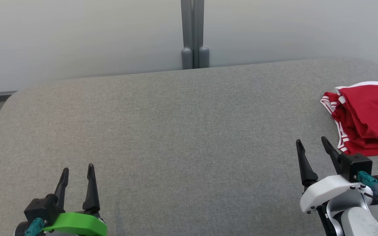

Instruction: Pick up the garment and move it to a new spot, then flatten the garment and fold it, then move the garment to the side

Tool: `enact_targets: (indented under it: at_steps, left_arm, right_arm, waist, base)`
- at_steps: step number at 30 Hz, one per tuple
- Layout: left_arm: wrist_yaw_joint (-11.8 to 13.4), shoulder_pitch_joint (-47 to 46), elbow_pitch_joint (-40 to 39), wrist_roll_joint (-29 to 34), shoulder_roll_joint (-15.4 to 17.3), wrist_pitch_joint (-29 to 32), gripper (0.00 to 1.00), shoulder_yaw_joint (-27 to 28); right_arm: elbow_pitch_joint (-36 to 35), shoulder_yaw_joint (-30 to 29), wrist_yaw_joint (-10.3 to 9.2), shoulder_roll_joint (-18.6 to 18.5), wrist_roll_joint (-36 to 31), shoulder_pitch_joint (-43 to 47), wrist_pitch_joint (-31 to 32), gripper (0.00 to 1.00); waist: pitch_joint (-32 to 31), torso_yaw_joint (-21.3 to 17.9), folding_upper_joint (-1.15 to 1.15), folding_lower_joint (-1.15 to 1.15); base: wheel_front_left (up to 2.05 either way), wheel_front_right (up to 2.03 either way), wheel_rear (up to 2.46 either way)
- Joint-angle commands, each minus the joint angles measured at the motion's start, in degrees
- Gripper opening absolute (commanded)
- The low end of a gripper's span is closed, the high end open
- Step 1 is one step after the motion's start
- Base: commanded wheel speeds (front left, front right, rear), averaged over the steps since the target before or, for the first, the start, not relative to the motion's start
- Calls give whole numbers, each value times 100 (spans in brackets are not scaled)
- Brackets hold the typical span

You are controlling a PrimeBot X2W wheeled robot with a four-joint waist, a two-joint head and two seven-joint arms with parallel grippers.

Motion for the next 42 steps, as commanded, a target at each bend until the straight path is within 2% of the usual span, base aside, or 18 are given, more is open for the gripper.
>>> enact_targets:
  at_steps: [1,2,3,8,25,42]
  left_arm:
    - [-15,-36,15,-78,5,3,100,-1]
    - [-16,-38,21,-84,7,3,100,-6]
    - [-1,-3,15,-53,0,0,0,-10]
    - [0,62,258,-68,-41,3,0,-15]
    - [-5,-80,137,-1753,-31,488,0,104]
    - [-9,-193,26,-3144,-21,874,0,186]
  right_arm:
    - [23,-14,-12,-7,10,24,-19,100]
    - [26,-10,-12,-8,9,17,-21,100]
    - [14,0,0,0,1,-1,-1,0]
    - [263,10,0,51,6,135,12,0]
    - [307,-126,-1,74,1919,25,262,0]
    - [332,-218,-3,93,3495,-49,449,0]
  waist:
    - [-3,11,0,0]
    - [-4,16,0,0]
    - [-4,17,0,0]
    - [-5,19,0,0]
    - [17,14,0,0]
    - [40,8,0,0]
  base:
    - [0,0,0]
    - [0,0,0]
    - [0,0,0]
    - [0,0,0]
    - [0,0,0]
    - [0,0,0]
